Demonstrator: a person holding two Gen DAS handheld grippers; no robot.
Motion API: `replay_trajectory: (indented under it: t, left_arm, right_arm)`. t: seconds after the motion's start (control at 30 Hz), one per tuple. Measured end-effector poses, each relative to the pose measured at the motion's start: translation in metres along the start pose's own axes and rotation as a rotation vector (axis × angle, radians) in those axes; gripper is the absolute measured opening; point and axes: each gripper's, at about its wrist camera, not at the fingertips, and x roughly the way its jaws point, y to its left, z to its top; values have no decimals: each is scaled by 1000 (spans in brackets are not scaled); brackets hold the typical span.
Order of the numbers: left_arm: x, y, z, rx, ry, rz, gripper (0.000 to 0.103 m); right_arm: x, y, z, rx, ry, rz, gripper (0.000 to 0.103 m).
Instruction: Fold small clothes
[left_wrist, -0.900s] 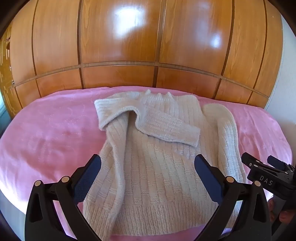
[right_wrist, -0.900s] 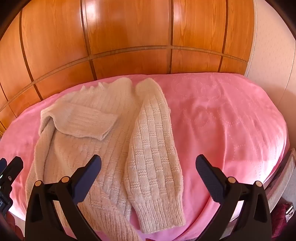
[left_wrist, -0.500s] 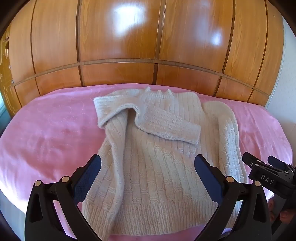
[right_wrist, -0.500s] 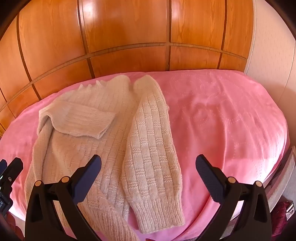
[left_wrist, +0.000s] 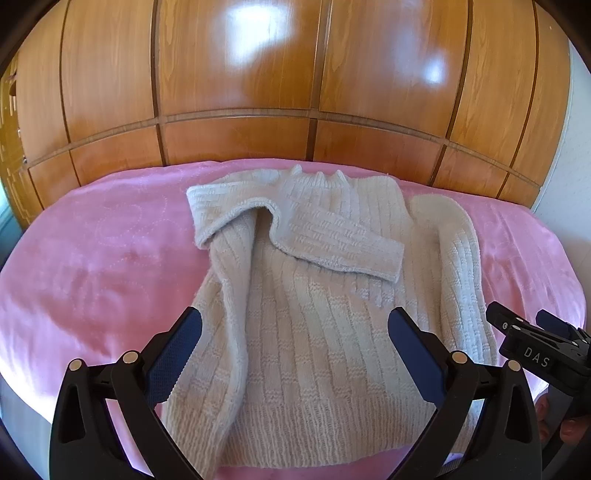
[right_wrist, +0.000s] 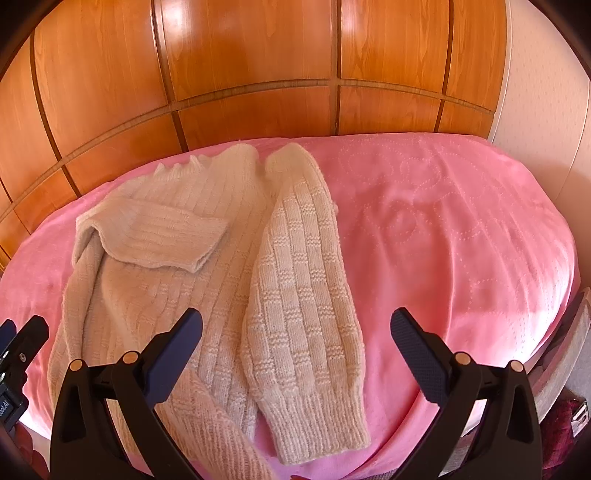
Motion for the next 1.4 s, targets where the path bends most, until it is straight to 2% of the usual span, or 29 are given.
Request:
replay_trajectory:
  t: [0.6, 1.4]
  left_arm:
    - [4, 1, 3, 1, 32, 2, 100]
    - [19, 2, 3, 8, 103, 58, 100]
  right_arm:
    - [4, -1, -1, 1, 20, 5, 101]
    - [10, 1, -2, -4, 49, 10, 101]
